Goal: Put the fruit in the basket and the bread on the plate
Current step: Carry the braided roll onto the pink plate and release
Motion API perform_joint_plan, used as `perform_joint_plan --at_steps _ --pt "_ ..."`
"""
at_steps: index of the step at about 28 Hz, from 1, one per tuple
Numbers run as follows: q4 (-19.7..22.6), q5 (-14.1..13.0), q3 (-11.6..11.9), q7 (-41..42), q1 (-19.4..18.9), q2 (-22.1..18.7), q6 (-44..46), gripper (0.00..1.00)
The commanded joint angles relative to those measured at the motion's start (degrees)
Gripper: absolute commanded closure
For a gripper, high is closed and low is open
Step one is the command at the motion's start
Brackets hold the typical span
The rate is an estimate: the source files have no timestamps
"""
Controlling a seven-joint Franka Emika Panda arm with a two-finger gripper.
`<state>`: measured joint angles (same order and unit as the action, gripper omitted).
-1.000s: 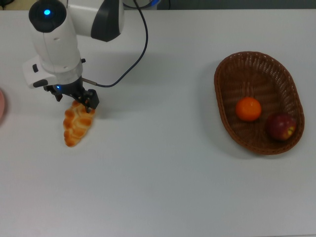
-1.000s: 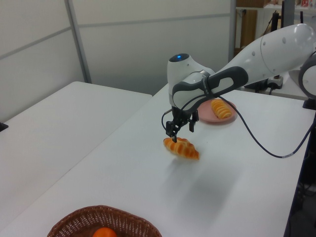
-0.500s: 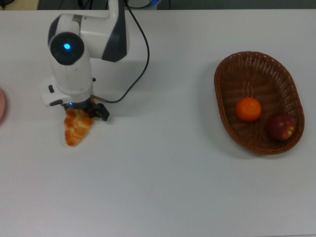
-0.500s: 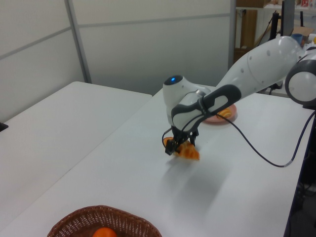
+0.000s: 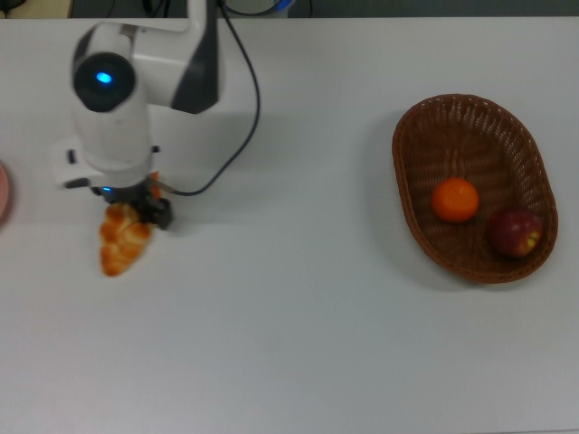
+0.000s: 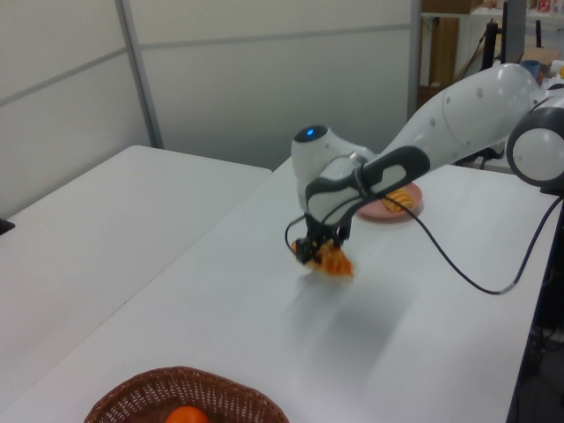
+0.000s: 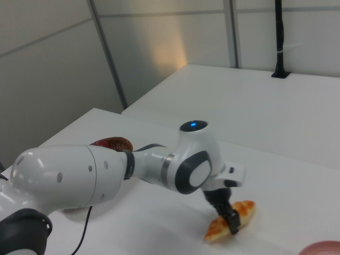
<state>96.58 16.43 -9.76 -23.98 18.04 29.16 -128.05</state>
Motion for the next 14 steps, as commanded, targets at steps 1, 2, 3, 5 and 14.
perform_joint_plan --at_steps 1,2,3,5,14 --pt "-4.5 -4.3 0.2 1.1 5.4 -1.0 -0.7 1.0" --pt "-5.1 -5.0 0.1 1.7 6.3 -1.0 -0.7 1.0" --pt "-5.6 -5.5 0.2 2.0 7.3 -1.0 -0.7 1.0" --pt "-6.5 -6.0 0.1 2.3 9.4 -1.0 -0.7 1.0" --pt "-9.3 -5.9 0.2 2.3 17.1 2.0 -1.9 1.0"
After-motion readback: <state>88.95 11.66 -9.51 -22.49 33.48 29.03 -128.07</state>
